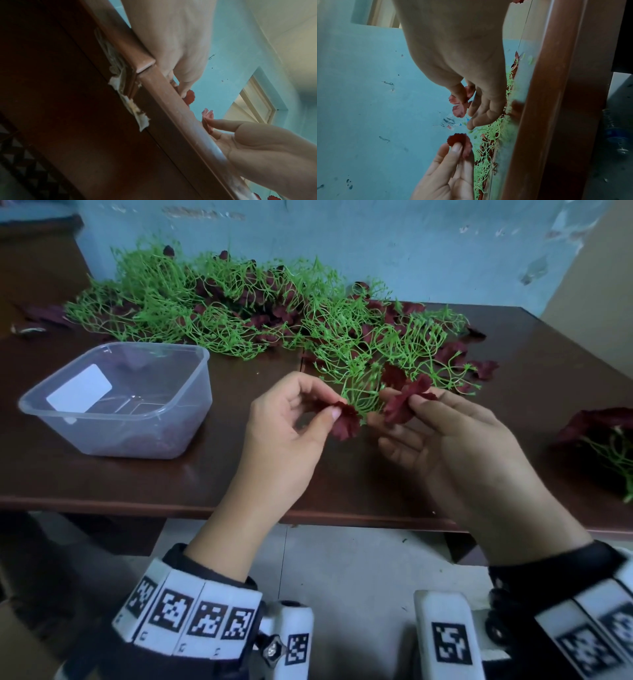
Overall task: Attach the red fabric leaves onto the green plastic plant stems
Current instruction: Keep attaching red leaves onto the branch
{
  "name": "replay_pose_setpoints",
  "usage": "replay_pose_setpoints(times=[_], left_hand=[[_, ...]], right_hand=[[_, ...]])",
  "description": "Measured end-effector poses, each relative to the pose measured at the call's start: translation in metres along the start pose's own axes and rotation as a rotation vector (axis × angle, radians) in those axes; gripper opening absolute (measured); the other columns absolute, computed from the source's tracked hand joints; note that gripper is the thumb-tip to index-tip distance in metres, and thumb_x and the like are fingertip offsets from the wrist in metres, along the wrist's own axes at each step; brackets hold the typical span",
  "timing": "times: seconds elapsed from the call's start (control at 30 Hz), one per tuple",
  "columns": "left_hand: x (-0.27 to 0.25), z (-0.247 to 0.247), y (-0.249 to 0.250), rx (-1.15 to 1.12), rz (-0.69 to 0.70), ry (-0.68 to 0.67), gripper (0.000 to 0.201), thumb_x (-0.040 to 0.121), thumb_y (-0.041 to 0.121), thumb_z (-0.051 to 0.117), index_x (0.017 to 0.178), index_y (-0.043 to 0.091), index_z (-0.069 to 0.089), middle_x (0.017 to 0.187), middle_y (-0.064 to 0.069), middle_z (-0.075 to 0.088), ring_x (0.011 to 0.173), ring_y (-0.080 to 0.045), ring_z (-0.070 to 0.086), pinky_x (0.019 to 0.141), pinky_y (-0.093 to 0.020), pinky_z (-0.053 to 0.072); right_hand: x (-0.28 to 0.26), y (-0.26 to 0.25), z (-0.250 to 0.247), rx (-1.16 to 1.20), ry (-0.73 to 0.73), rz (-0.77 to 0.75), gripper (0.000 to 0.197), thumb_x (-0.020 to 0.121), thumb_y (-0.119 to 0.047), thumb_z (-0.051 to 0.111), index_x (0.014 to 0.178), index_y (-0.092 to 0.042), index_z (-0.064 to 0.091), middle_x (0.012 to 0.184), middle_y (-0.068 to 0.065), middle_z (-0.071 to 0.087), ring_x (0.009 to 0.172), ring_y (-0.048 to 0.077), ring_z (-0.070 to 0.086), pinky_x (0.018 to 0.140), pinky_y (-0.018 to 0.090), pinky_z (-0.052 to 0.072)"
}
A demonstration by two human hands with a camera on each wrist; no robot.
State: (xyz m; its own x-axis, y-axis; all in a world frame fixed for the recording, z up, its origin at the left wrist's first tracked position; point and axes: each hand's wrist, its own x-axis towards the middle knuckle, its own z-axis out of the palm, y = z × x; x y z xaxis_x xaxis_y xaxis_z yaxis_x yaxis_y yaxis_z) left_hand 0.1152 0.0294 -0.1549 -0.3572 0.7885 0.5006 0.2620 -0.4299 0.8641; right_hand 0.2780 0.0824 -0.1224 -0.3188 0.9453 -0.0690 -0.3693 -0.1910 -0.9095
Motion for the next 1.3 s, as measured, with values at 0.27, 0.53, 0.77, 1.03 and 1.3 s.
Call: replay_pose_setpoints(times=[0.27,0.53,0.77,1.03,1.3], left_hand=[[-0.002,0.001,0.003,-0.121,0.031,-0.084,0.025,0.09,-0.008,0.063,0.089,0.016,0.057,0.099,-0.005,0.071,0.105,-0.024,0.07,0.094,-0.034,0.054],[-0.001,0.0,0.005,-0.324,-0.171,-0.026,0.033,0.095,-0.003,0.062,0.079,0.026,0.057,0.098,0.006,0.069,0.096,-0.013,0.067,0.077,-0.026,0.057],[0.0,0.002,0.003,-0.256,-0.184,0.043,0.032,0.097,-0.014,0.053,0.088,0.017,0.054,0.093,-0.006,0.064,0.085,-0.008,0.068,0.071,-0.028,0.06],[-0.001,0.003,0.002,0.078,0.028,0.018,0.035,0.092,-0.013,0.054,0.088,0.015,0.075,0.097,-0.005,0.067,0.081,-0.017,0.072,0.08,-0.032,0.059],[-0.003,0.004,0.002,0.015,0.005,-0.104,0.021,0.083,-0.001,0.073,0.093,0.017,0.073,0.112,-0.008,0.06,0.099,-0.026,0.067,0.084,-0.02,0.053]], right_hand=[[-0.002,-0.001,0.0,-0.088,-0.055,0.002,0.025,0.104,-0.009,0.043,0.095,-0.016,0.066,0.105,0.006,0.077,0.1,0.027,0.072,0.087,0.045,0.056],[-0.004,-0.001,0.005,-0.046,-0.109,0.051,0.02,0.104,-0.006,0.041,0.103,-0.007,0.061,0.098,0.013,0.076,0.095,0.031,0.074,0.085,0.046,0.06],[-0.005,-0.004,0.009,0.108,-0.069,0.001,0.02,0.102,0.003,0.04,0.094,0.004,0.058,0.08,0.02,0.074,0.08,0.031,0.075,0.07,0.029,0.062],[-0.006,-0.005,0.008,0.131,-0.096,-0.023,0.02,0.102,0.003,0.04,0.096,0.007,0.058,0.085,0.024,0.072,0.085,0.036,0.074,0.075,0.034,0.062],[-0.008,-0.008,0.005,0.163,-0.093,-0.015,0.02,0.101,0.005,0.04,0.093,0.007,0.059,0.085,0.025,0.072,0.085,0.036,0.074,0.073,0.033,0.062]])
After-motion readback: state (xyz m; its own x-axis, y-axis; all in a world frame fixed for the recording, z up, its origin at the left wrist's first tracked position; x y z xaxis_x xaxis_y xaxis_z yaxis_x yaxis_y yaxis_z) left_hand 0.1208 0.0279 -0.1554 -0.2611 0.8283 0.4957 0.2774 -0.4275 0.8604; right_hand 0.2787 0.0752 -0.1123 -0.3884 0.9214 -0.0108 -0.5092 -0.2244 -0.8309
